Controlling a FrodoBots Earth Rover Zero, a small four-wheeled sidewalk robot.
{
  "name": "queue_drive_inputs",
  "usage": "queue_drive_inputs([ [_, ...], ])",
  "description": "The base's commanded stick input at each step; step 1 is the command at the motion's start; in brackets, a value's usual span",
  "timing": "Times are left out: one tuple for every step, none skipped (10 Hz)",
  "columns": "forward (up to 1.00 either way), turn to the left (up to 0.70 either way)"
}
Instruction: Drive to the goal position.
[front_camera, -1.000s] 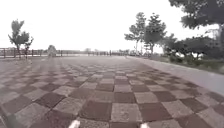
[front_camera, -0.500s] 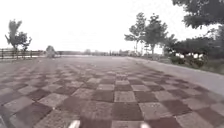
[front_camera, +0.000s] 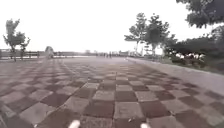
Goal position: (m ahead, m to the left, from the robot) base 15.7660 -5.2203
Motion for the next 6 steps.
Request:
queue_drive_inputs([
  [0.70,0.00],
  [0.70,0.00],
  [0.70,0.00],
  [0.70,0.00],
  [0.70,0.00],
  [0.70,0.00],
])
